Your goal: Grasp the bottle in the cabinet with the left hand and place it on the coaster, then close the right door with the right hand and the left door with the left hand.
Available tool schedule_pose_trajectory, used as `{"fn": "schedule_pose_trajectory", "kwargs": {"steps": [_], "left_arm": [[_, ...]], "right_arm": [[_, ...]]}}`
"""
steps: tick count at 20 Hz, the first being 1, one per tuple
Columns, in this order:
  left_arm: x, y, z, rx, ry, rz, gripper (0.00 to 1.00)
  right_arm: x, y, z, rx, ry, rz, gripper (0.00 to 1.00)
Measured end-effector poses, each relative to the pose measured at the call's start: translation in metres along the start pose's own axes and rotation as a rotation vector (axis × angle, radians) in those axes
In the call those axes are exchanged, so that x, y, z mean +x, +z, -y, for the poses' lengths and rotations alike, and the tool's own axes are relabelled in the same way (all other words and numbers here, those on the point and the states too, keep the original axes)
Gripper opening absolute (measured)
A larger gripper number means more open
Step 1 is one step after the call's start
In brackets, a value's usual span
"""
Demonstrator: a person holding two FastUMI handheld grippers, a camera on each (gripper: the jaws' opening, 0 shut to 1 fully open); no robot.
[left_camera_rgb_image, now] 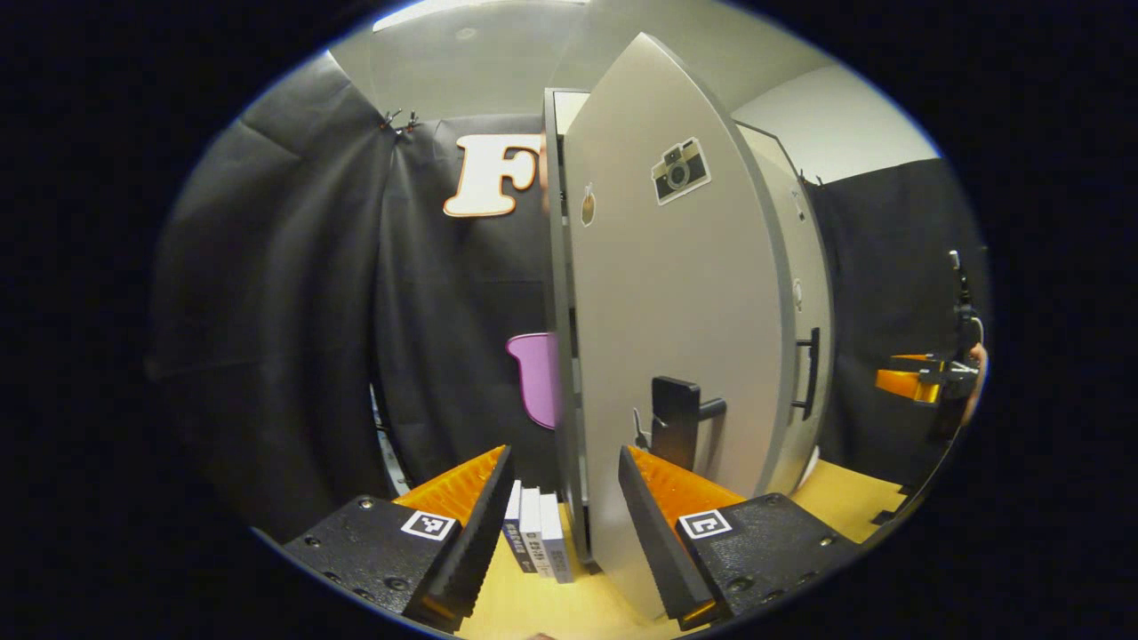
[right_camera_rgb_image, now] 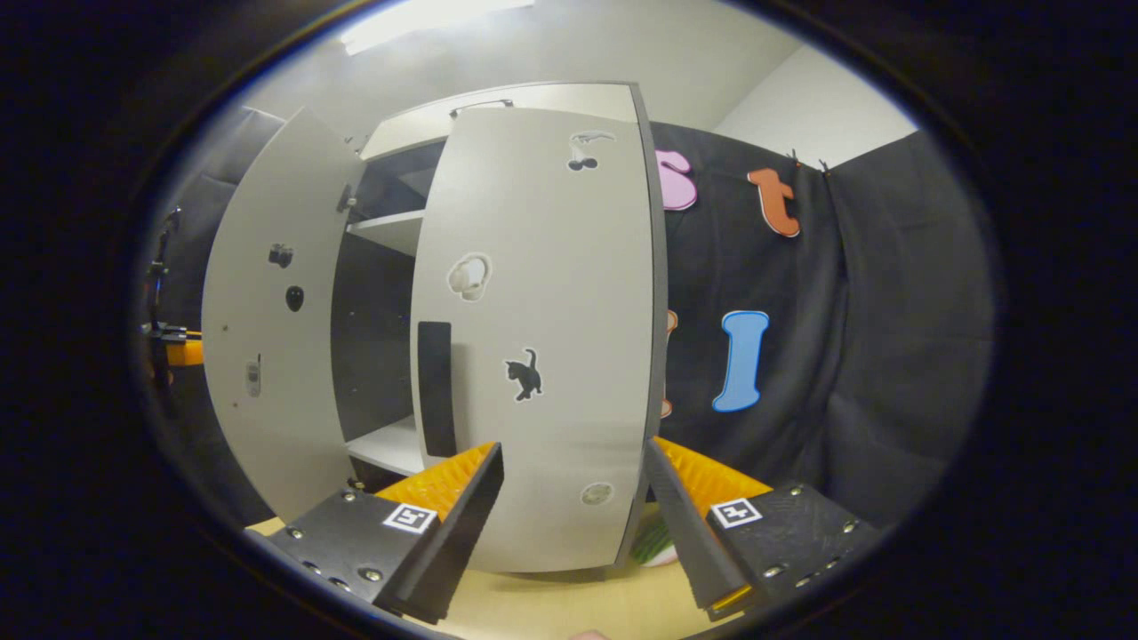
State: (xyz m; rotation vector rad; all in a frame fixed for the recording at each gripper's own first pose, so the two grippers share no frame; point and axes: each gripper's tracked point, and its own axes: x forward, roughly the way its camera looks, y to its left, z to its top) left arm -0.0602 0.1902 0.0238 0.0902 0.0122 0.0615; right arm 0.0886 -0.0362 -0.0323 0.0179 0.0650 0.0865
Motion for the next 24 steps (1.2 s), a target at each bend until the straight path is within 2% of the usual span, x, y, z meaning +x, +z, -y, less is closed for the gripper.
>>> {"fn": "schedule_pose_trajectory", "kwargs": {"steps": [1,3,4,6,7,10,11,13,14,15,16,17,20,22,23,24], "left_arm": [[0.003,-0.002,-0.003,0.004,0.028,-0.001,0.75],[0.006,0.001,0.0,-0.052,0.019,0.016,0.77],[0.008,0.001,-0.001,-0.097,0.023,0.015,0.76],[0.013,-0.002,-0.001,-0.139,0.01,0.001,0.75],[0.014,-0.003,-0.002,-0.148,0.01,0.003,0.77],[0.018,0.0,0.007,-0.13,-0.023,0.015,0.75],[0.021,0.004,0.01,-0.115,-0.029,0.026,0.81],[0.027,0.008,0.023,-0.063,-0.037,0.044,0.81],[0.028,0.01,0.032,-0.045,-0.04,0.055,0.81],[0.03,0.01,0.04,-0.035,-0.044,0.063,0.8],[0.034,0.01,0.049,-0.038,-0.058,0.067,0.75],[0.037,0.002,0.059,-0.054,-0.075,0.043,0.8],[0.046,-0.02,0.09,-0.09,-0.141,-0.044,0.81],[0.053,-0.019,0.107,-0.102,-0.169,-0.04,0.86],[0.054,-0.017,0.113,-0.094,-0.177,-0.031,0.95],[0.054,-0.014,0.117,-0.081,-0.181,-0.024,1.0]], "right_arm": [[-0.002,0.0,0.001,0.001,-0.01,0.001,0.93],[-0.008,-0.002,0.002,0.008,-0.029,-0.008,0.93],[-0.013,-0.002,0.001,0.007,-0.036,-0.012,0.96],[-0.022,0.0,0.001,-0.009,-0.049,-0.01,0.94],[-0.026,0.002,0.002,-0.016,-0.061,-0.005,0.97],[-0.039,0.001,0.003,0.002,-0.092,-0.007,0.94],[-0.042,0.002,0.002,0.006,-0.098,-0.003,0.96],[-0.049,0.003,-0.002,0.001,-0.11,-0.001,0.93],[-0.052,0.003,-0.002,-0.001,-0.119,-0.003,0.96],[-0.055,0.002,-0.003,0.0,-0.123,-0.006,0.93],[-0.058,0.0,-0.004,-0.001,-0.125,-0.011,0.96],[-0.06,0.0,-0.004,-0.004,-0.128,-0.015,0.96],[-0.065,-0.004,0.0,-0.035,-0.145,-0.024,0.96],[-0.074,-0.01,0.004,-0.054,-0.15,-0.028,0.97],[-0.076,-0.014,0.007,-0.053,-0.158,-0.037,0.96],[-0.077,-0.018,0.009,-0.048,-0.164,-0.047,0.96]]}}
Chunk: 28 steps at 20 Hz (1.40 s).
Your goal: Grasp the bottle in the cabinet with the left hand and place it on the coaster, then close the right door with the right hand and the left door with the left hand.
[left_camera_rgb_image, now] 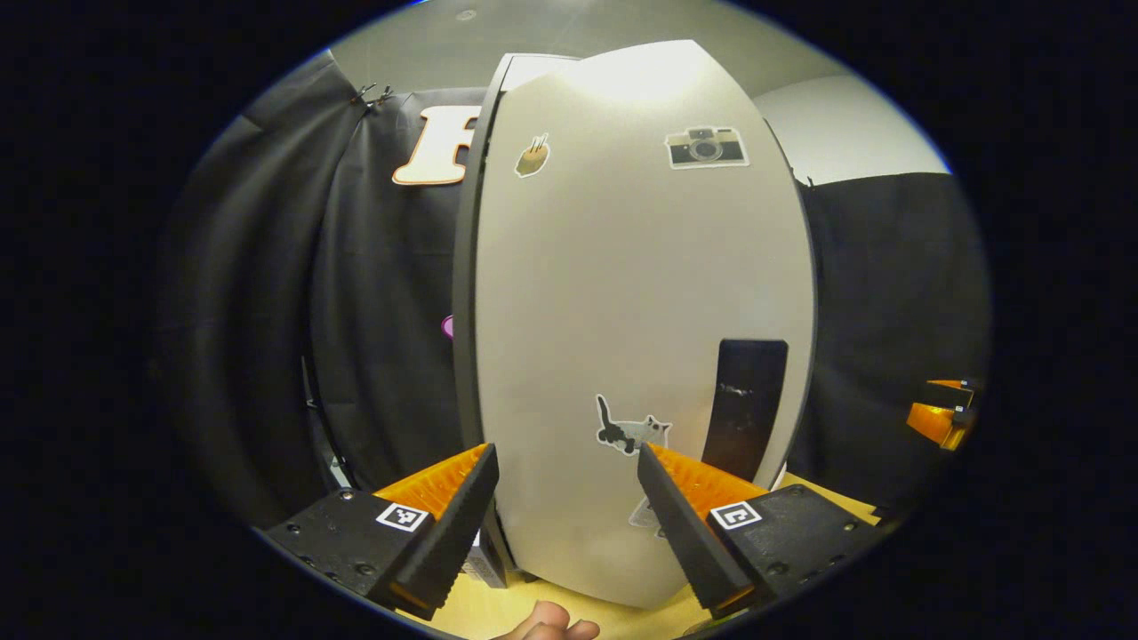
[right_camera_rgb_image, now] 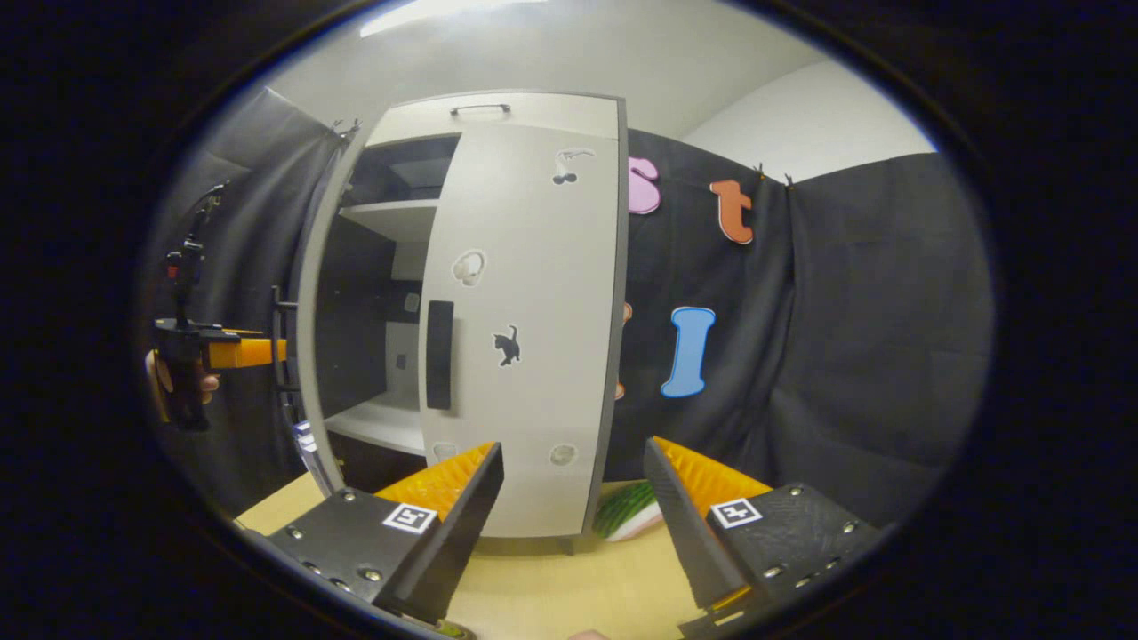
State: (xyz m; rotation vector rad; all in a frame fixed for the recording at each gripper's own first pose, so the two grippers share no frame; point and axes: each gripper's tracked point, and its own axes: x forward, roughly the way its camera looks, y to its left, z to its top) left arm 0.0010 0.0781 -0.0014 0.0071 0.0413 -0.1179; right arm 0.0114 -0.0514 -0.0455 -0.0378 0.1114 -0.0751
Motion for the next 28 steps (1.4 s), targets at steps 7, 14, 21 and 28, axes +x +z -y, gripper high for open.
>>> {"fn": "schedule_pose_trajectory", "kwargs": {"steps": [7,14,21,28], "left_arm": [[0.005,-0.004,0.035,0.003,-0.008,-0.015,0.99],[0.002,0.008,0.085,-0.017,-0.021,-0.016,0.99],[0.001,0.031,0.148,-0.044,0.085,0.029,0.97],[0.011,0.048,0.233,-0.029,0.15,0.071,0.97]], "right_arm": [[-0.009,-0.006,0.02,-0.001,-0.038,-0.016,0.93],[-0.01,-0.016,0.05,-0.002,-0.029,-0.026,0.96],[0.006,-0.024,0.12,0.022,0.04,-0.032,0.94],[0.026,-0.024,0.208,0.104,0.079,0.014,0.96]]}}
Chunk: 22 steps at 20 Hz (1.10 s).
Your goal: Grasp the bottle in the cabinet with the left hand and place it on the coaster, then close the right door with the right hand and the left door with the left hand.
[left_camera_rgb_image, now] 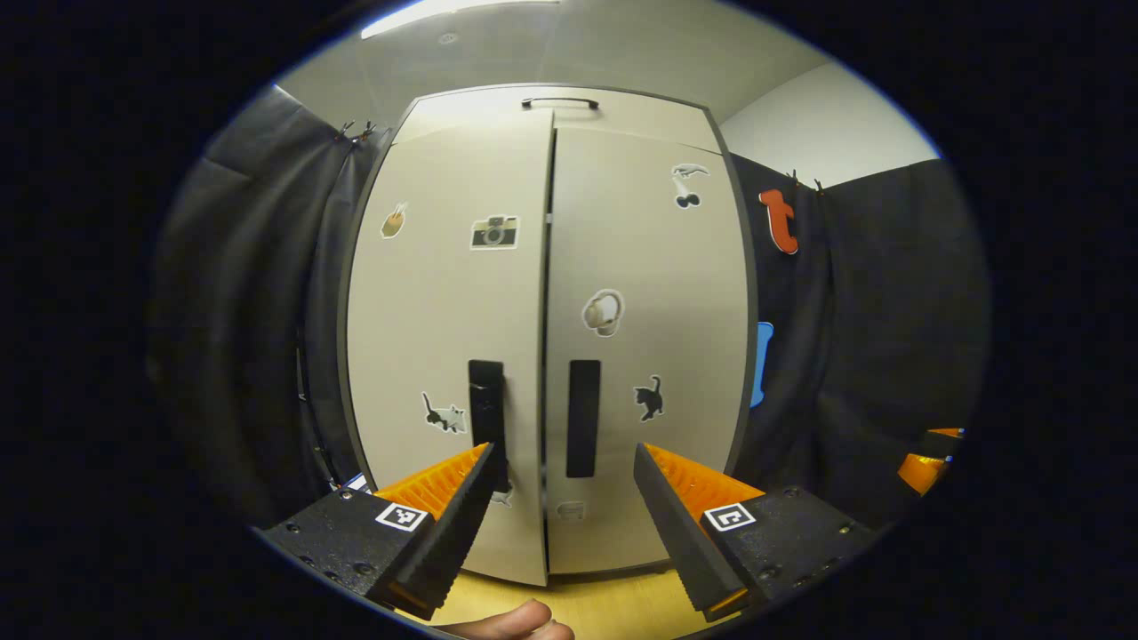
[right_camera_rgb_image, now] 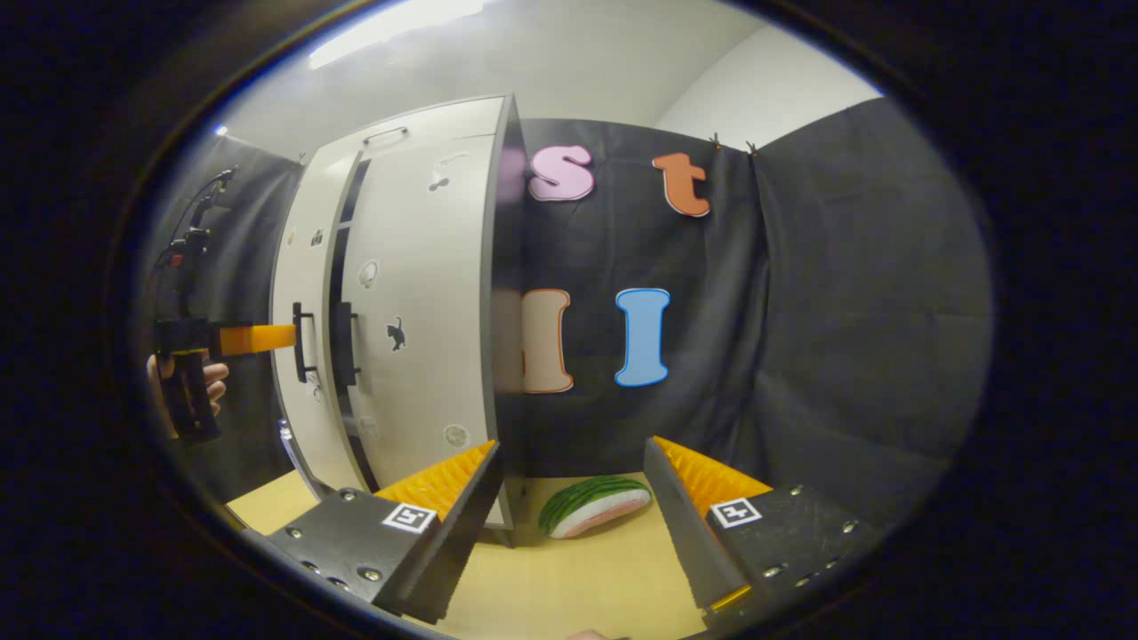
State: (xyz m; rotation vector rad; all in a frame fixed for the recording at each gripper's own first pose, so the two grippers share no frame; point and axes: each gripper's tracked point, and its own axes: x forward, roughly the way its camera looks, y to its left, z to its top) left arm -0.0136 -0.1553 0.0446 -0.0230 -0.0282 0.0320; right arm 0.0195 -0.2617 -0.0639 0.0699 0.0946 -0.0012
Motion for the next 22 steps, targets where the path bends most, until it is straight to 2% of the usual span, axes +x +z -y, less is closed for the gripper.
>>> {"fn": "schedule_pose_trajectory", "kwargs": {"steps": [1,5,7,8,13,15,19,20,22], "left_arm": [[0.0,0.001,0.021,0.008,-0.024,0.004,0.97],[0.002,-0.005,0.078,0.024,-0.02,-0.006,0.96],[0.001,-0.001,0.095,-0.019,-0.025,0.004,0.97],[-0.001,0.003,0.1,-0.031,-0.028,0.018,0.97],[-0.006,0.014,0.091,0.033,0.019,0.049,0.97],[-0.008,0.012,0.089,0.031,0.019,0.043,0.97],[-0.013,0.005,0.075,0.042,0.026,0.012,0.97],[-0.013,0.004,0.073,0.041,0.028,0.009,0.98],[-0.013,0.008,0.066,0.04,0.037,0.021,0.98]], "right_arm": [[0.003,0.001,0.011,0.007,0.008,0.005,0.96],[0.015,0.005,0.052,0.005,0.017,0.009,0.96],[0.015,0.006,0.059,0.01,0.027,0.007,0.94],[0.014,0.007,0.057,0.009,0.045,0.008,0.96],[0.013,0.017,0.05,0.006,0.08,0.027,0.96],[0.011,0.022,0.044,0.018,0.085,0.035,0.93],[0.011,0.032,0.031,-0.01,0.092,0.036,0.93],[0.011,0.036,0.028,-0.016,0.089,0.04,0.96],[0.011,0.046,0.021,-0.015,0.093,0.059,0.96]]}}
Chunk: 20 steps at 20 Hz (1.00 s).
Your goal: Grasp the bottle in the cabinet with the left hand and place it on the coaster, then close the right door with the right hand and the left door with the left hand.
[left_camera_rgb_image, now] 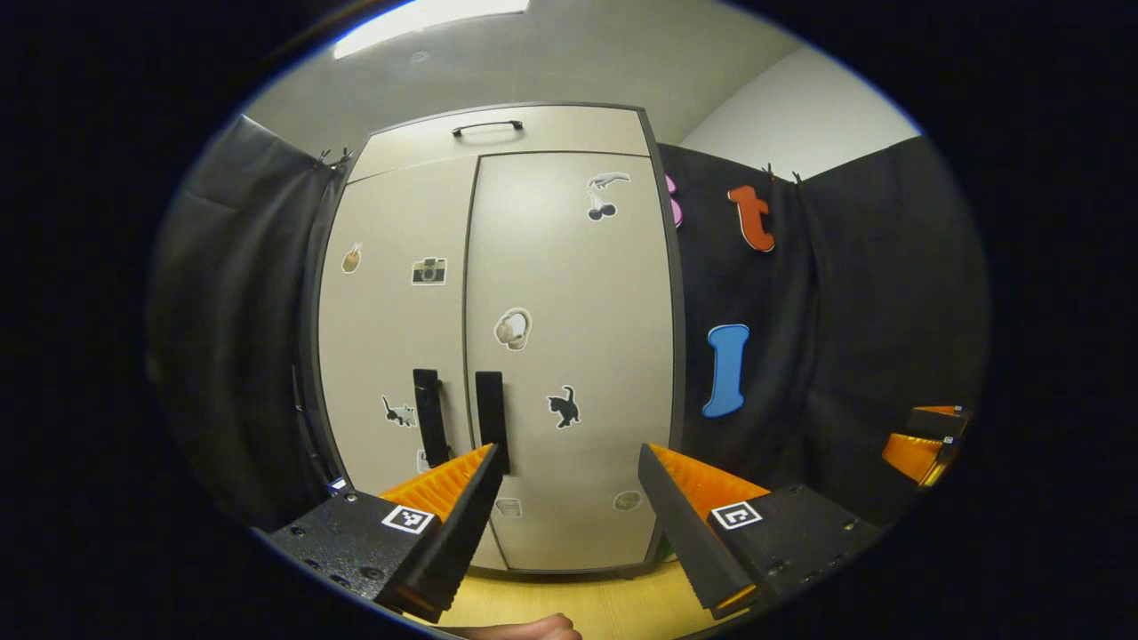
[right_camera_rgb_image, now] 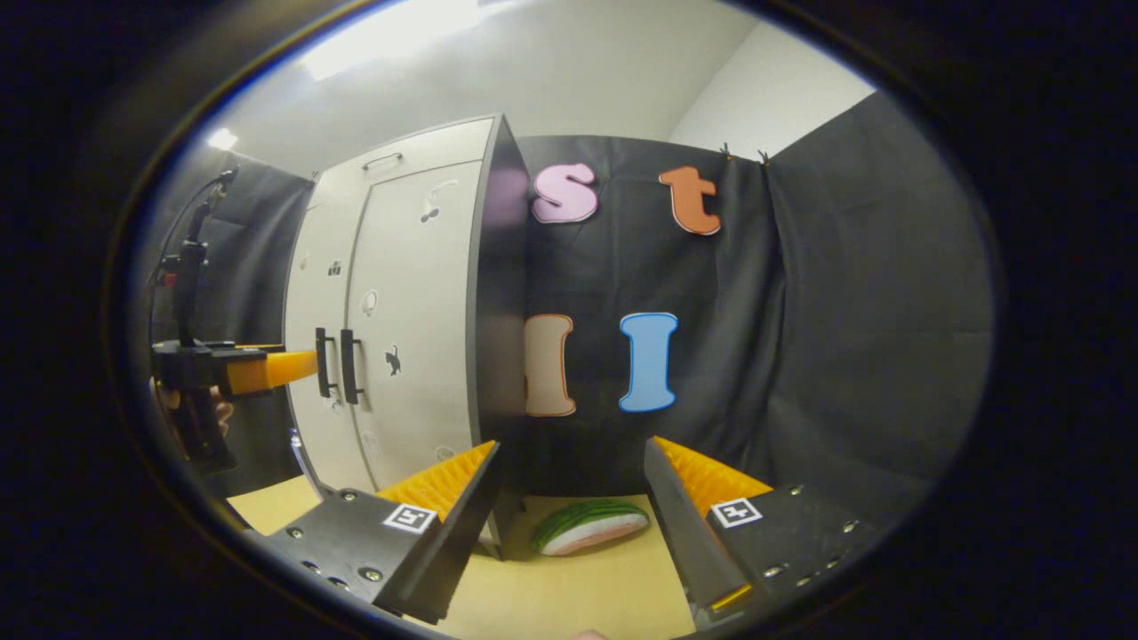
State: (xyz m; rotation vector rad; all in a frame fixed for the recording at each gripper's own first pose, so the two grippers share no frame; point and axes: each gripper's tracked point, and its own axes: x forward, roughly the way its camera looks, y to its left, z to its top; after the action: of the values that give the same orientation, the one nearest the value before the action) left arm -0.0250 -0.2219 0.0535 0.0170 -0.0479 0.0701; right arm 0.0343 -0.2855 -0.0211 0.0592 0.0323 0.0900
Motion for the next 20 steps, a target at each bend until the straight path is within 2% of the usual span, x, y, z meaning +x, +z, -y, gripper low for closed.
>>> {"fn": "schedule_pose_trajectory", "kwargs": {"steps": [1,2,9,13,14,15,20], "left_arm": [[0.0,0.0,-0.003,0.002,0.002,0.001,0.97],[-0.001,0.001,-0.005,0.009,0.004,0.0,0.97],[-0.004,-0.006,-0.007,0.03,0.004,-0.01,0.97],[-0.006,-0.007,-0.01,0.031,0.009,-0.017,0.98],[-0.005,-0.006,-0.011,0.027,0.011,-0.013,0.97],[-0.006,-0.007,-0.011,0.023,0.01,-0.013,0.97],[-0.005,-0.011,-0.007,0.037,0.012,-0.026,0.98]], "right_arm": [[0.0,0.005,-0.004,0.005,0.005,0.007,0.93],[0.001,0.009,-0.008,0.011,0.009,0.014,0.96],[0.003,0.028,-0.024,-0.002,0.03,0.036,0.96],[0.001,0.03,-0.032,0.007,0.039,0.039,0.96],[0.001,0.029,-0.033,0.001,0.041,0.037,0.99],[0.0,0.028,-0.034,-0.005,0.039,0.036,0.96],[-0.004,0.029,-0.032,-0.002,0.035,0.039,0.96]]}}
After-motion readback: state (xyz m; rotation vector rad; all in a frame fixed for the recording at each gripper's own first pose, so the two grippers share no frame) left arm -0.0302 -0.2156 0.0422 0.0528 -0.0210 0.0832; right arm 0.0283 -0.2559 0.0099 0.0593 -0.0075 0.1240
